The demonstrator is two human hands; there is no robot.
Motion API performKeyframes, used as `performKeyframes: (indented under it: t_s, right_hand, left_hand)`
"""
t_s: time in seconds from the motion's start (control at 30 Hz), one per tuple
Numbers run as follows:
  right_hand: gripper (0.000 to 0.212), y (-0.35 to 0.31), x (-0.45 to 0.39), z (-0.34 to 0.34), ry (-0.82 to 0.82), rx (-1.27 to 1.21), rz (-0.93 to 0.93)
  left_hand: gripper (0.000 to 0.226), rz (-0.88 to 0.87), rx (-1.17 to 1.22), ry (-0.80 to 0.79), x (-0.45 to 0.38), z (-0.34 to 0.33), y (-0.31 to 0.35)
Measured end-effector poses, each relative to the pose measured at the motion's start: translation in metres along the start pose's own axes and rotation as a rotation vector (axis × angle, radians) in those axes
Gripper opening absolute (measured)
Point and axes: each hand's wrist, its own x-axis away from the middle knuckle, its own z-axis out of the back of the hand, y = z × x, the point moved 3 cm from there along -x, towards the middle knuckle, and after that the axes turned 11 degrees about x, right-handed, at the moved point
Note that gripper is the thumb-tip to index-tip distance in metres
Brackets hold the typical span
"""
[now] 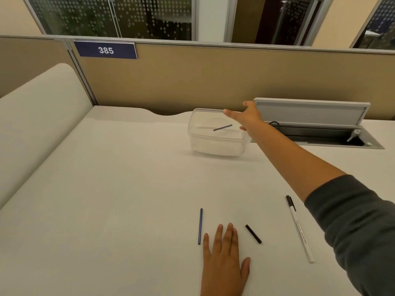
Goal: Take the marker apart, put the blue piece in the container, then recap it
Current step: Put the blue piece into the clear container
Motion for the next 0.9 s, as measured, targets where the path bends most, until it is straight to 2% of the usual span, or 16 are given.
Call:
performKeyframes:
  t_s: [0.13,0.27,0.33,0.4,0.53,0.57,0.63,0.7,0.73,0.83,0.9]
  right_hand:
    - [0.079,0.023,0.021,0.010,-0.014,-0.019,0.036]
    - [0.078,0.051,0.046,0.024,-0.018,-0.026,0.036]
    - [0.071,0.065,0.062,0.033,0.016,0.027,0.082]
    - [0.058,0.084,0.081,0.041,0.004,0.168,0.183]
    - [0.040,0.137,0.124,0.041,-0.256,0.601,0.331]
    - [0.037,0.150,0.133,0.044,-0.249,0.662,0.334]
    - [0.028,0.167,0.150,0.054,-0.104,0.746,0.328]
    - [0.026,0.182,0.163,0.064,0.033,0.800,0.261]
    - [0.030,0.189,0.169,0.067,0.052,0.838,0.199]
    - [0.050,0.212,0.183,0.068,-0.046,0.997,-0.036]
    - [0.052,0.223,0.188,0.068,-0.105,0.991,-0.135]
  left_hand:
    - [0.060,0.004,0.013,-0.027,0.003,0.001,0.000]
    - [0.064,0.013,0.012,0.022,0.005,0.005,0.000]
    - [0.059,-0.004,-0.006,0.049,0.006,0.006,0.001]
    - [0.056,-0.045,-0.019,0.062,0.007,0.006,0.004]
    - [0.050,-0.048,-0.009,0.050,0.008,0.010,0.004]
    - [0.047,-0.045,0.005,0.027,0.008,0.009,0.004]
    - [0.049,-0.039,0.075,0.019,0.006,0.006,0.000]
    - [0.046,-0.050,0.210,0.134,0.006,0.004,-0.004]
    - [0.042,-0.030,0.269,0.220,0.009,0.006,-0.005]
    - [0.031,0.101,0.417,0.494,0.017,0.015,-0.008]
    - [0.031,0.127,0.441,0.581,0.020,0.017,-0.009]
